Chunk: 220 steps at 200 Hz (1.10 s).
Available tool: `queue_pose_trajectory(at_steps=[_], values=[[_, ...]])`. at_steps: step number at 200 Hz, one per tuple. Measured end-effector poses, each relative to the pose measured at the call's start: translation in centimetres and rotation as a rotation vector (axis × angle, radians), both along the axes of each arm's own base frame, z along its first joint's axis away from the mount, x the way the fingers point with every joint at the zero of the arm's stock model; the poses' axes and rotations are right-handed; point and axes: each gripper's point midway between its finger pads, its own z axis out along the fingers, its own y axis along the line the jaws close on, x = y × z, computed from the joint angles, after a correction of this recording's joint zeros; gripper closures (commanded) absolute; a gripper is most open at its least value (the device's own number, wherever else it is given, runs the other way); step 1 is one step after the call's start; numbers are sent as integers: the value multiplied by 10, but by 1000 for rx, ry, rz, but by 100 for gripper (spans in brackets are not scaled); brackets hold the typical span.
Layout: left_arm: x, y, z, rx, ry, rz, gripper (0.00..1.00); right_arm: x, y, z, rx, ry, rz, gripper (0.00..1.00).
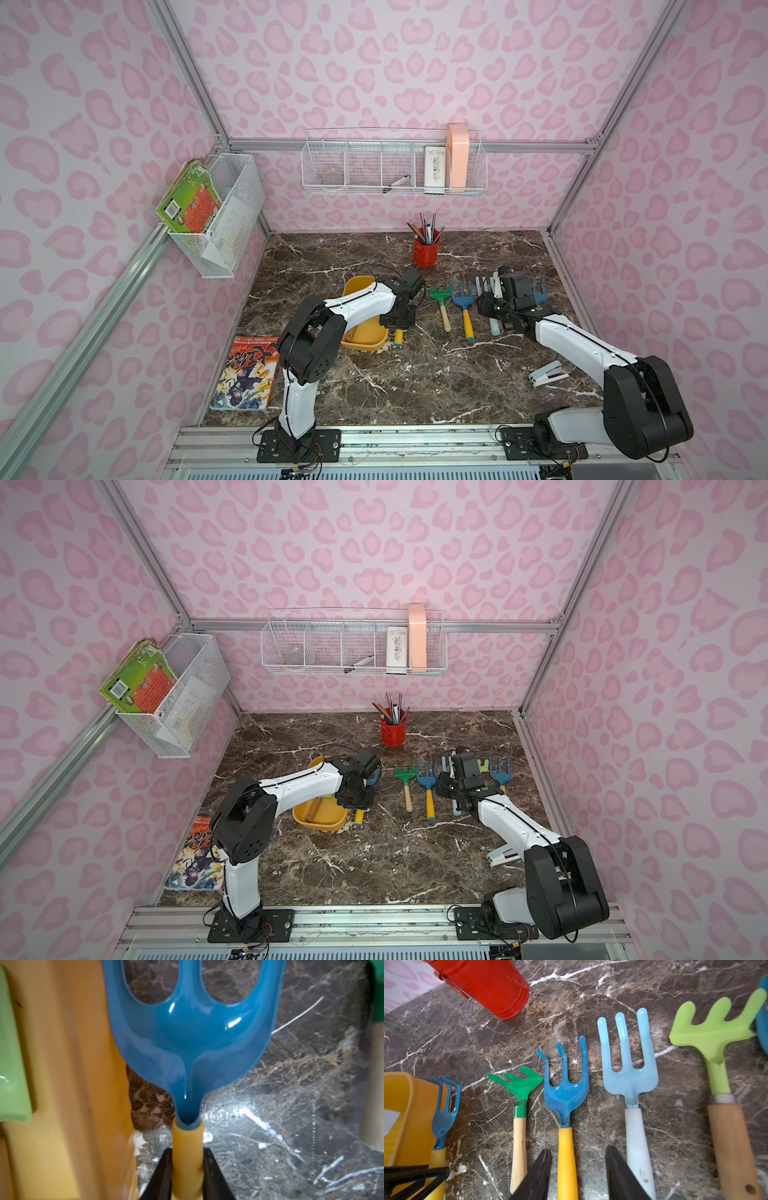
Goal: Take the hand rake out of the storage box
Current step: Move the storage box to the center of the board, then place the rake at the center of the board.
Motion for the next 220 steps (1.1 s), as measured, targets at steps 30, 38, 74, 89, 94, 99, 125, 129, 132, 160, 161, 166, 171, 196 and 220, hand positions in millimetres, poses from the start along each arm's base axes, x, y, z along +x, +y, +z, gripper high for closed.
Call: queue_pose_trajectory(at_steps=[30, 38, 74, 89, 94, 99, 125, 129, 132, 160, 161, 166, 171, 196, 220], values=[[4, 8, 6, 9, -20, 5, 81, 0, 6, -1, 0, 4, 13, 56], [5, 10, 8, 12, -24, 10, 81, 1, 8, 0, 0, 3, 18, 56], [5, 1, 21, 21, -50, -15, 81, 3, 12, -1, -5, 5, 23, 56], [3, -23, 35, -8, -76, -58, 81, 4, 12, -2, -8, 9, 23, 56], [3, -32, 39, -18, -85, -73, 81, 5, 12, -2, -9, 8, 23, 56], [1, -41, 43, -29, -94, -87, 81, 5, 12, -2, -10, 7, 22, 56], [-9, -76, 44, -64, -90, -124, 81, 5, 11, -1, -13, 4, 19, 56], [-11, -80, 43, -69, -87, -124, 81, 5, 11, 0, -12, 2, 19, 56], [-11, -82, 42, -71, -84, -121, 81, 5, 11, 0, -12, 1, 18, 56], [-11, -85, 34, -62, -70, -91, 81, 5, 10, 4, -15, -9, 14, 55], [-11, -84, 33, -61, -69, -90, 81, 5, 10, 4, -16, -9, 13, 56], [-10, -83, 32, -58, -67, -81, 81, 5, 9, 5, -16, -11, 12, 56], [-10, -81, 32, -55, -65, -68, 81, 5, 9, 6, -16, -13, 11, 56], [-8, -69, 26, -32, -58, -40, 81, 5, 7, 9, -14, -23, 9, 56], [-2, -53, 20, -19, -40, 10, 81, 5, 7, 8, -15, -20, 8, 56]])
